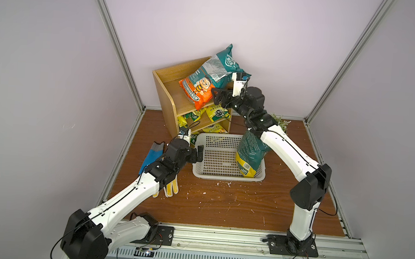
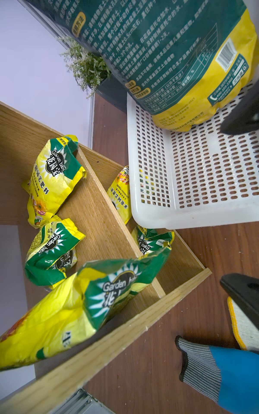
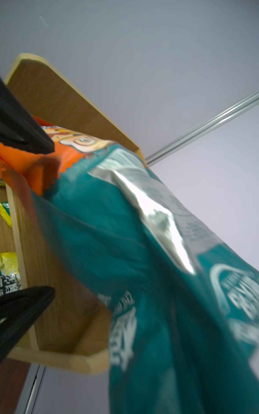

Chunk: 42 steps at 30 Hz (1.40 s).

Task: Take down the fertilizer bag from the shelf
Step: Pick up the fertilizer bag from the shelf.

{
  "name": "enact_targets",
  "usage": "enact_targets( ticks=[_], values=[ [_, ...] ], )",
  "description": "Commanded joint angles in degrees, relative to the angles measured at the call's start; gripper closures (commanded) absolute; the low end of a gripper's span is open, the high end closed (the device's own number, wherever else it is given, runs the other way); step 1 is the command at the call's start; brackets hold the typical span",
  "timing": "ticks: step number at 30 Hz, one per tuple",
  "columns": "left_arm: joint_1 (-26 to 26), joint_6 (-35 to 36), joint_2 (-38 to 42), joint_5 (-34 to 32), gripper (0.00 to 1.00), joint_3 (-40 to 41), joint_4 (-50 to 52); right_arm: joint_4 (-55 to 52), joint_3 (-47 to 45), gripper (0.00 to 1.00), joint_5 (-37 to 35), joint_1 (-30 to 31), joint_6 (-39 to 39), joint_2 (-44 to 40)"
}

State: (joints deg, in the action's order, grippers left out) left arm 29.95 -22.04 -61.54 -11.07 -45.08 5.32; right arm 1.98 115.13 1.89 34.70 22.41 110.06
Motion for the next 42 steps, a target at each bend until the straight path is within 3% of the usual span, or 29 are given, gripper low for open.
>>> enact_targets(
  ticks=[1, 4, 7, 12, 15, 17, 21, 23, 28, 32, 34, 42],
  values=[
    [-0.6, 1.63, 0.81, -1.37, 0.01, -0.89, 1.49, 1.05, 2.29, 0.0, 3.91, -2.04, 2.05, -1.78],
    [-0.6, 2.05, 0.72, -1.6, 0.0, -0.75, 1.49, 3.7, 3.8, 0.01, 7.54, -5.2, 4.99, -0.6],
    [-0.66, 1.98, 0.46, -1.46, 0.0, -0.79, 1.02, 3.98, 10.82, 0.01, 10.68, -7.33, 7.78, 4.06],
    [-0.73, 1.27, 0.21, -1.31, 0.0, -1.15, 0.94, -7.62, 43.3, 0.01, 14.07, -7.48, 7.38, 23.01],
    [-0.69, 0.79, 0.62, -1.59, 0.01, -0.89, 1.01, -8.37, 54.22, 0.03, 15.32, -7.54, 10.92, 31.13],
    [-0.69, 0.53, 0.97, -1.87, 0.0, -0.66, 1.18, -5.21, 51.51, 0.05, 16.04, -7.47, 12.6, 31.3],
    [-0.69, 0.82, 1.81, -2.62, 0.01, 0.01, 1.42, 8.51, 36.09, 0.09, 19.29, -6.94, 15.06, 25.8],
    [-0.75, 1.14, 2.09, -3.17, 0.0, 0.17, 1.78, 10.6, 34.3, 0.1, 19.48, -6.81, 14.8, 24.47],
    [-0.82, 1.39, 2.93, -3.98, 0.0, 1.07, 1.57, 4.59, 38.66, 0.09, 20.94, -5.74, 13.59, 24.25],
    [-0.78, 1.19, 2.83, -3.66, 0.0, 1.22, 1.09, -5.6, 40.28, 0.08, 16.67, -3.2, 6.48, 21.83],
    [-0.78, 1.16, 2.83, -3.4, 0.0, 1.27, 1.14, -8.87, 38.98, 0.08, 11.85, -2.3, 4.59, 19.88],
    [-0.78, 1.21, 4.23, -3.61, 0.01, 2.1, 1.01, -10.04, 27.88, 0.06, 3.65, -1.2, -0.5, 10.54]
  ],
)
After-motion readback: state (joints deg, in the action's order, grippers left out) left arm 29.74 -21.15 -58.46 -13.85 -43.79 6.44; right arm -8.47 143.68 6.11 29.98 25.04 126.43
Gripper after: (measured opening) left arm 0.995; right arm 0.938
